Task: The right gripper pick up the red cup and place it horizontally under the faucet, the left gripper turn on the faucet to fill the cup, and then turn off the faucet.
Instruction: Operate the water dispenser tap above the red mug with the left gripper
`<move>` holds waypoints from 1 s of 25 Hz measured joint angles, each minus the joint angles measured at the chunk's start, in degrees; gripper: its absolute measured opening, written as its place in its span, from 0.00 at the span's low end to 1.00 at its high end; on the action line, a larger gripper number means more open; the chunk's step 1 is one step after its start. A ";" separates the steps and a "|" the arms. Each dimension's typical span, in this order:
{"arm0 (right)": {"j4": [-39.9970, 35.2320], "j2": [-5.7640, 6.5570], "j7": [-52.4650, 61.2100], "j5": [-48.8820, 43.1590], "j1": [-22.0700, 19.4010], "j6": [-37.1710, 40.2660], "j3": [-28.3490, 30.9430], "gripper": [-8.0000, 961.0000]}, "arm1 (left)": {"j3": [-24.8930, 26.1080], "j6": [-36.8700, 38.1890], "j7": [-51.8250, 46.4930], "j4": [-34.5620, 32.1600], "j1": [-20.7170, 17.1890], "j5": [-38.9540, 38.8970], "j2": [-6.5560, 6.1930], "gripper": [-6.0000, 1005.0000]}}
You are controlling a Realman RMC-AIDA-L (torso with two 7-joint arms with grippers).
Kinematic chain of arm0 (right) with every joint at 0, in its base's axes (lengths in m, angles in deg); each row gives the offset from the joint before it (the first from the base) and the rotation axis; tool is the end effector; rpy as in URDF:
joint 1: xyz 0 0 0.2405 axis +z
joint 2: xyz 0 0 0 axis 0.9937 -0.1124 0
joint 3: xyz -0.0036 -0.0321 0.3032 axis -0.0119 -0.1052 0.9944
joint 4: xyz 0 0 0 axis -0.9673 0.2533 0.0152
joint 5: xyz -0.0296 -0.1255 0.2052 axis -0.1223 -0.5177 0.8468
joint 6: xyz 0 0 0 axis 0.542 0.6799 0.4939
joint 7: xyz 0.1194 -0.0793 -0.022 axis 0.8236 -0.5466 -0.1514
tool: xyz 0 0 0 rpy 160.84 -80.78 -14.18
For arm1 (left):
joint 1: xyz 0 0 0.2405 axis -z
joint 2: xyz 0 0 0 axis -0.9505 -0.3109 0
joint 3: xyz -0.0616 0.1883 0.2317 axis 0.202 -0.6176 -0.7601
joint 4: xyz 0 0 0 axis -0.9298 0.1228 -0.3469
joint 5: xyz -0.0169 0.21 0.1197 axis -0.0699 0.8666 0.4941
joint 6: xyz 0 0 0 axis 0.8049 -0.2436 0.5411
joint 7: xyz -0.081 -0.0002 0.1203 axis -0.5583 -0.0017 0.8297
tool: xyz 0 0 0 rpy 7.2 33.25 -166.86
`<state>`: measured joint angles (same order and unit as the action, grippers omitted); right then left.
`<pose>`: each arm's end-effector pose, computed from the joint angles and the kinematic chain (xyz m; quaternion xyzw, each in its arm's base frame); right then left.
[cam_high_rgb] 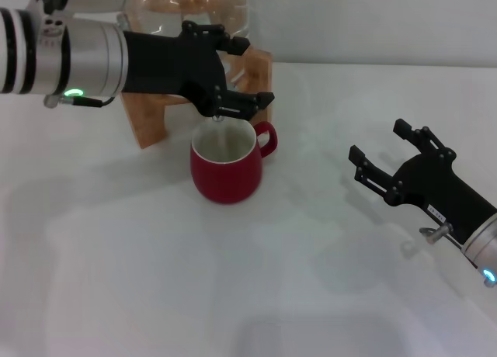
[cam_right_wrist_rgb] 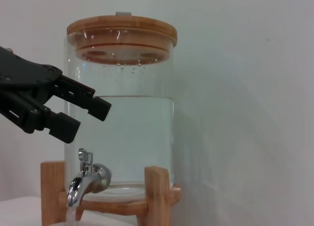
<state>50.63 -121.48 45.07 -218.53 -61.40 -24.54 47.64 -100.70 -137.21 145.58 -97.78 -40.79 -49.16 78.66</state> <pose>0.3253 0.3444 -0.1128 -0.8190 0.1676 0.3382 0.4322 -0.1682 0.4358 0.0096 -0.9695 -0.0191 -0.1063 0.2200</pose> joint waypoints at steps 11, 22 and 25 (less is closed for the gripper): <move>-0.09 0.00 -0.03 0.18 0.10 0.05 0.01 0.91 | -0.75 0.12 -0.14 -3.16 -5.40 -2.17 0.17 0.85; 0.04 0.00 -0.05 -0.04 0.10 0.04 -0.36 0.91 | -1.41 0.23 0.45 -3.43 -8.81 -3.17 0.16 0.85; 0.09 0.00 -0.04 -0.04 0.10 0.04 -0.43 0.91 | -1.89 0.71 0.87 -2.08 -8.63 -3.17 0.16 0.85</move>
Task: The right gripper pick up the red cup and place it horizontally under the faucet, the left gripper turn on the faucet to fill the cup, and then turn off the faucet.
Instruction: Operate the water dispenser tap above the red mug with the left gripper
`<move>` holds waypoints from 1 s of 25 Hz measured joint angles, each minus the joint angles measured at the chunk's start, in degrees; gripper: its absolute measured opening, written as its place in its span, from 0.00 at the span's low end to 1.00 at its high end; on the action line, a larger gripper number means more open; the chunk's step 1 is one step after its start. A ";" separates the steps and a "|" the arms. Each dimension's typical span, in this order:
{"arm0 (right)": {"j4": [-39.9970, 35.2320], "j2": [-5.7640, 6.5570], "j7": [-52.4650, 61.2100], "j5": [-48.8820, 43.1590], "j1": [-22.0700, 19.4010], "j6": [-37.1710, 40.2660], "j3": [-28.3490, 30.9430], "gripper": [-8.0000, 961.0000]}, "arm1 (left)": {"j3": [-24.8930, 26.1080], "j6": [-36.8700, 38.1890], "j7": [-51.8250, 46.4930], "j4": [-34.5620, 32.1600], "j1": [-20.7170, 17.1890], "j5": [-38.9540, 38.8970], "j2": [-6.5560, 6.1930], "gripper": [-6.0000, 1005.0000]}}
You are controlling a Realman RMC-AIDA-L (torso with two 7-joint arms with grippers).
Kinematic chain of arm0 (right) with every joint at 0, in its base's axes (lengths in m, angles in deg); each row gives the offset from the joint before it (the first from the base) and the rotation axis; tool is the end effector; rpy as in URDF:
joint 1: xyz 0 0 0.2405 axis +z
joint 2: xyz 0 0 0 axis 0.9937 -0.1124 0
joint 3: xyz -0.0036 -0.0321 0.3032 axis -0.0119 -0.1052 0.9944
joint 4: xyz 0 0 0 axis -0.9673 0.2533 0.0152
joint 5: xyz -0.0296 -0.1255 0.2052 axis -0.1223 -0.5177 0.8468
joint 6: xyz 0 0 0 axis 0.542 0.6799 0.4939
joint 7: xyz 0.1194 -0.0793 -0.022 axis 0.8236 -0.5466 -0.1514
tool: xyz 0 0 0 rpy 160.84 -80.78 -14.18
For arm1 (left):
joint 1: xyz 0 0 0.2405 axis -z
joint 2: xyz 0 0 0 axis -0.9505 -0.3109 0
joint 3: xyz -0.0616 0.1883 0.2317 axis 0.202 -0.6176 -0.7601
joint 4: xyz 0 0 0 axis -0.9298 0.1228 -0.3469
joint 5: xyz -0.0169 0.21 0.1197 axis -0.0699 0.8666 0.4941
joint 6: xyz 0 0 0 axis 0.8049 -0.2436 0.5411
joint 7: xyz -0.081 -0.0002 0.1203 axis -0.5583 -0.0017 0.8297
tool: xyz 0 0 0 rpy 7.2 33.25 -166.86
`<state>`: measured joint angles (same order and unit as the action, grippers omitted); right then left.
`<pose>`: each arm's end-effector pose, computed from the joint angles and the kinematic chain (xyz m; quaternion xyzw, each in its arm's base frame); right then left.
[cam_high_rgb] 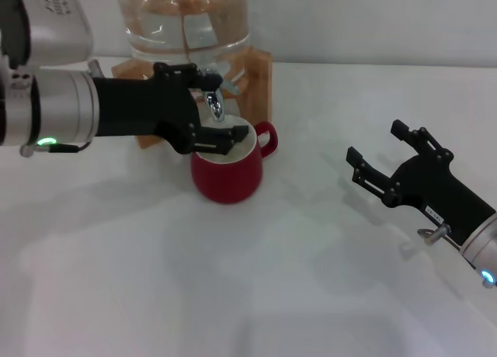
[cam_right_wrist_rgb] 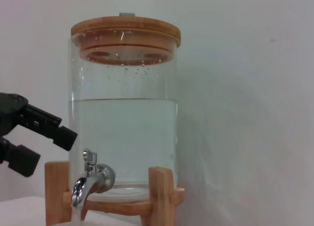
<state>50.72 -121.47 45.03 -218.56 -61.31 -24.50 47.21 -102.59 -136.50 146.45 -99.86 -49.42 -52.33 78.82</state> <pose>0.3240 0.3438 -0.1142 -0.8212 0.1654 0.3384 0.4287 -0.2110 0.4051 0.0083 -0.9654 -0.0631 -0.1138 0.2260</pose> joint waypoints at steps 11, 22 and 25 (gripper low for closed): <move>-0.04 0.00 -0.04 0.13 0.00 -0.05 0.22 0.91 | -0.78 1.13 0.78 2.83 1.87 0.29 -0.05 0.85; -0.09 0.00 -0.01 0.32 0.07 -0.03 0.43 0.91 | -0.78 1.54 1.12 4.82 3.49 0.55 -0.18 0.85; -0.10 0.00 -0.02 0.36 0.08 -0.02 0.44 0.91 | -0.78 1.54 1.12 5.17 3.88 0.59 -0.18 0.85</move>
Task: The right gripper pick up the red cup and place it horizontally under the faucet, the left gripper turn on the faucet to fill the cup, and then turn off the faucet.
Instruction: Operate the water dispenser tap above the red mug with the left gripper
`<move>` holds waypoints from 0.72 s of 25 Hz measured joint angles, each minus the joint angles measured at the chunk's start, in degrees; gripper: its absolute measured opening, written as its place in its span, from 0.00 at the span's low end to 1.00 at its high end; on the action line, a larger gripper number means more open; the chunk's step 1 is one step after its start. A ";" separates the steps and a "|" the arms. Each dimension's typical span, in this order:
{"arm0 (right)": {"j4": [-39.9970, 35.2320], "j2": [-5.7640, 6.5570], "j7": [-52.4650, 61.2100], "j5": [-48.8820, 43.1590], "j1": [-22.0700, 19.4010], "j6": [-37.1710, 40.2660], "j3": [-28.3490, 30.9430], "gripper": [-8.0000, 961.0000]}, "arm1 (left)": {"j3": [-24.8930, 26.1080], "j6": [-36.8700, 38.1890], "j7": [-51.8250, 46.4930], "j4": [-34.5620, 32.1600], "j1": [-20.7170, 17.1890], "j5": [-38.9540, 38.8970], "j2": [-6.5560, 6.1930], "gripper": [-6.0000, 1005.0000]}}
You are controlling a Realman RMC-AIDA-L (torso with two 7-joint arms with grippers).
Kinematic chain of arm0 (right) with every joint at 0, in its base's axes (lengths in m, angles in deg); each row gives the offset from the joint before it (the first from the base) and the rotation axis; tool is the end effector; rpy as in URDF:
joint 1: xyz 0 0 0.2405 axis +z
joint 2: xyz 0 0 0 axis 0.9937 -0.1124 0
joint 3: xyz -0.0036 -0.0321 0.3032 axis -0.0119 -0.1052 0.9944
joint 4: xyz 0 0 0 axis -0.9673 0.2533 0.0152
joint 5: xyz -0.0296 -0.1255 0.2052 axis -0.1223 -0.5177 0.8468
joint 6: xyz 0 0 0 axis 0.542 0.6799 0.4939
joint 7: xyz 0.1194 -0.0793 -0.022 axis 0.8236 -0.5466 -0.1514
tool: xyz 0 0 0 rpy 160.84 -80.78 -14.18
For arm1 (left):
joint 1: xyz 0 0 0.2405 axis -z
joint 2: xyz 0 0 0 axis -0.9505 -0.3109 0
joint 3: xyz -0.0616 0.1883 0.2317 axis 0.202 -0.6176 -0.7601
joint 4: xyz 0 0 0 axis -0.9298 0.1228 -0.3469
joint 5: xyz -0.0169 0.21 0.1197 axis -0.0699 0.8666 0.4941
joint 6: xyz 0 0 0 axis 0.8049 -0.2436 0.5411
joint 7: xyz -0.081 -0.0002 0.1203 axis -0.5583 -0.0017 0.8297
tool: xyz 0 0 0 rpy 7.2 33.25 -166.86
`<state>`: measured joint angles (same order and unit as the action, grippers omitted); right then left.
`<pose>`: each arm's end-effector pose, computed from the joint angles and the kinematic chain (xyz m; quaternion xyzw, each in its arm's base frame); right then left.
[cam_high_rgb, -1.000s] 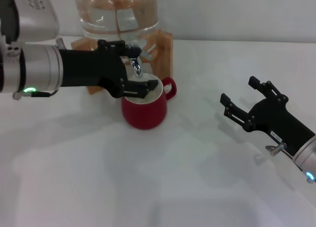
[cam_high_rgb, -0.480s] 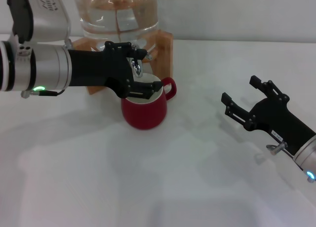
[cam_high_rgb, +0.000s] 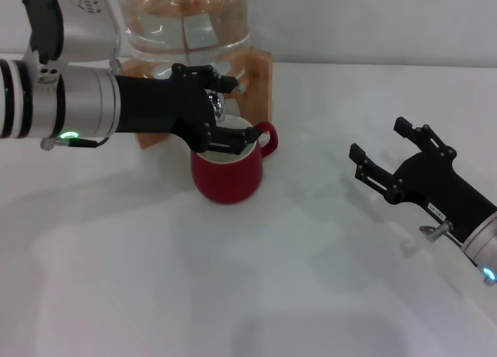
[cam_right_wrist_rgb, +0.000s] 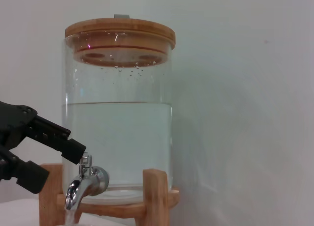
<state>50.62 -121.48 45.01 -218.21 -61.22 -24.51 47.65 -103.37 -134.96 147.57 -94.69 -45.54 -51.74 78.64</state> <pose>0.3245 0.3459 -0.1122 -0.8178 0.1674 0.3394 0.4335 -0.2053 0.4198 -0.0074 -0.9698 -0.0578 -0.1068 0.2117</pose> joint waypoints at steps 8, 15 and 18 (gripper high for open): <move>-0.02 0.00 -0.03 0.01 0.00 0.28 0.00 0.91 | -0.23 0.01 0.00 0.81 0.73 0.01 0.01 0.85; -0.02 0.00 -0.03 0.00 0.00 0.28 0.00 0.91 | -0.65 0.00 -0.02 0.82 1.12 0.01 0.07 0.85; -0.01 0.00 -0.03 0.00 0.00 0.28 0.00 0.91 | -0.70 -0.01 -0.03 0.82 1.25 0.01 0.10 0.85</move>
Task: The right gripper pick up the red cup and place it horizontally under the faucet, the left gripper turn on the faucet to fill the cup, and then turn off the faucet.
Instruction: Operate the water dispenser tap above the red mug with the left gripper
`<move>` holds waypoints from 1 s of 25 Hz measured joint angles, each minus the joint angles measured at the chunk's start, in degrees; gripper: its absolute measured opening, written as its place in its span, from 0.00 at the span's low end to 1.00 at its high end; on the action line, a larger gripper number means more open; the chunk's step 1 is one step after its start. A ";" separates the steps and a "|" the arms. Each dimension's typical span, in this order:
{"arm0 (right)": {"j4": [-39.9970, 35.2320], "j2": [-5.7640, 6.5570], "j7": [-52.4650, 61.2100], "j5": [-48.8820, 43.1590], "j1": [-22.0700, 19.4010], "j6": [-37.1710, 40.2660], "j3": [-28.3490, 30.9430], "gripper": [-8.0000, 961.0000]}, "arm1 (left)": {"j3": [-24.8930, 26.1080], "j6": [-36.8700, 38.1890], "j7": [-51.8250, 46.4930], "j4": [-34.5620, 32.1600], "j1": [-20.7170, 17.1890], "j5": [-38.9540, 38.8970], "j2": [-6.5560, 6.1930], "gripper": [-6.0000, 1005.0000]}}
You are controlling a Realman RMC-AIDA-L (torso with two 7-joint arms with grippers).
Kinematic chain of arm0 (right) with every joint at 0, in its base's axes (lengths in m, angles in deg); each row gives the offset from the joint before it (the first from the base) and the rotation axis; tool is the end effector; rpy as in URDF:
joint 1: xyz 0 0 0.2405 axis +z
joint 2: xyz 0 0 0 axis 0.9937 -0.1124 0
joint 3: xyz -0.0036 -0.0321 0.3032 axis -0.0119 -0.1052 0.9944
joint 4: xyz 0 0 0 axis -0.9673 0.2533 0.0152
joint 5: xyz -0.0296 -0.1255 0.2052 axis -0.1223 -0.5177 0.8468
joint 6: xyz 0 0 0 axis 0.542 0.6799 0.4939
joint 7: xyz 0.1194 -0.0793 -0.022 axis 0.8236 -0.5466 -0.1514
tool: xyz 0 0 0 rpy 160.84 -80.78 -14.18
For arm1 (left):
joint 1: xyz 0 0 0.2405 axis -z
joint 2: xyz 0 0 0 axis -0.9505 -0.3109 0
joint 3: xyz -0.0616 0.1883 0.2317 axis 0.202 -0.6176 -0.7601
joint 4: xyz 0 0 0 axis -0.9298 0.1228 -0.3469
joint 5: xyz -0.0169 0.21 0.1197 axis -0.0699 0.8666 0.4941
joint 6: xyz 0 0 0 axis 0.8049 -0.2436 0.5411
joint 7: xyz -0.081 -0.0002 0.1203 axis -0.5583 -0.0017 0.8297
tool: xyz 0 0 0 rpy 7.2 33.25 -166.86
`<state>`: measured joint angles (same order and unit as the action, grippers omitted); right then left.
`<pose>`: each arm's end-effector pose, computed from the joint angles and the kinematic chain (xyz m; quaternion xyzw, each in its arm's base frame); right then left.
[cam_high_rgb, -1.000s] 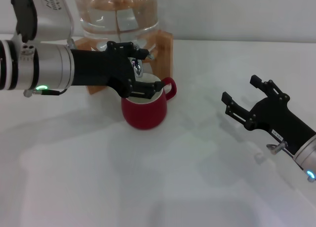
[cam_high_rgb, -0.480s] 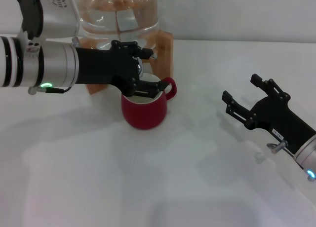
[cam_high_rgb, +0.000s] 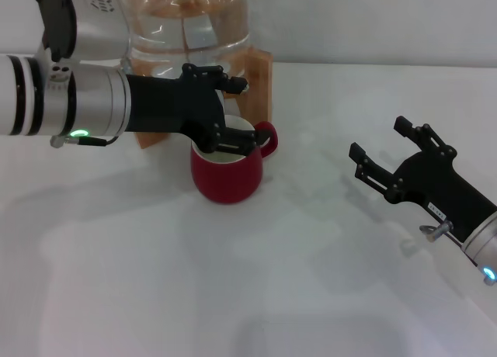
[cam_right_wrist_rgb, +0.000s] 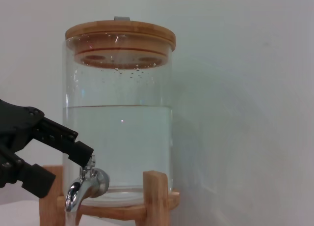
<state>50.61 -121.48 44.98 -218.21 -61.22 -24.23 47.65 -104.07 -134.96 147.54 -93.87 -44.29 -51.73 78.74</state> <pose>0.3240 0.3458 -0.1118 -0.8173 0.1660 0.3412 0.4336 -0.1979 0.4225 -0.0134 -0.9722 -0.0511 -0.1069 0.2020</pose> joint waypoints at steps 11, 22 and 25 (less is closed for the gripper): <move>0.03 0.00 0.00 0.00 0.00 0.06 0.00 0.91 | -0.01 0.04 0.02 -0.02 0.09 0.00 0.00 0.85; 0.11 0.00 0.09 -0.08 -0.05 0.10 0.00 0.91 | -0.85 1.27 0.27 0.14 0.08 -0.01 0.04 0.85; 0.10 0.00 0.09 -0.05 -0.09 0.15 0.00 0.91 | -1.51 2.32 0.28 0.15 0.03 -0.01 0.08 0.85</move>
<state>50.72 -121.48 45.07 -218.26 -61.31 -24.08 47.65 -105.58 -132.64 147.82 -93.72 -44.26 -51.74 78.82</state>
